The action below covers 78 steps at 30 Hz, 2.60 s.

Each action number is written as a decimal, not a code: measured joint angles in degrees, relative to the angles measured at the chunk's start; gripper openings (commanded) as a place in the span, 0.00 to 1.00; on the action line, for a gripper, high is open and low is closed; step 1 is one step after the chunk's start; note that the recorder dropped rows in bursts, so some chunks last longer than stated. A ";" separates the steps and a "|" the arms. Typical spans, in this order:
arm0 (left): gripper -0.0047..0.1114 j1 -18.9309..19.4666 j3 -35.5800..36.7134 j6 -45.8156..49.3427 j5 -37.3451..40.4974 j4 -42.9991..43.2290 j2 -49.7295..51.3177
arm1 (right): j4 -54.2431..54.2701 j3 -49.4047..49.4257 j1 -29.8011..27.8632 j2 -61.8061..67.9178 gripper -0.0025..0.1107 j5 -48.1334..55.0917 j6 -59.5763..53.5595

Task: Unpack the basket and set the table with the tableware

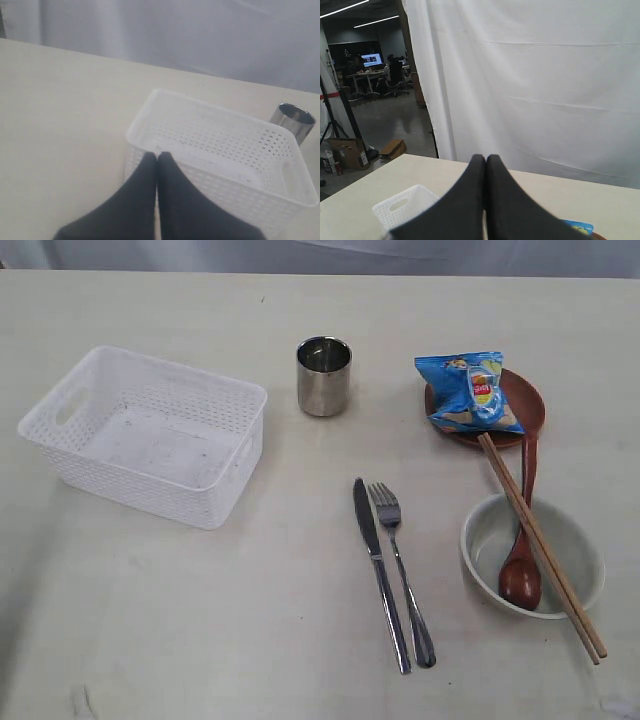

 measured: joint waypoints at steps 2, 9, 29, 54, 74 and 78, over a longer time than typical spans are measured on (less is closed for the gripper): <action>0.04 0.00 0.00 0.00 0.00 0.00 0.00 | 0.00 0.00 0.00 0.00 0.02 0.00 0.00; 0.04 0.00 0.00 0.62 0.00 6.60 0.00 | 0.00 0.00 0.00 0.00 0.02 0.00 0.00; 0.04 0.00 0.00 13.50 0.00 8.07 0.00 | 0.00 0.00 0.00 0.00 0.02 0.00 0.00; 0.04 0.00 0.00 13.50 0.00 8.07 0.00 | 0.00 0.00 0.00 0.00 0.02 0.00 0.00; 0.04 0.00 0.00 13.50 0.00 8.07 0.00 | 12.67 26.85 -28.21 0.08 0.02 -28.74 -20.03; 0.04 0.00 0.00 13.50 0.00 8.07 0.00 | 12.80 34.85 -29.50 0.08 0.02 -33.50 -20.47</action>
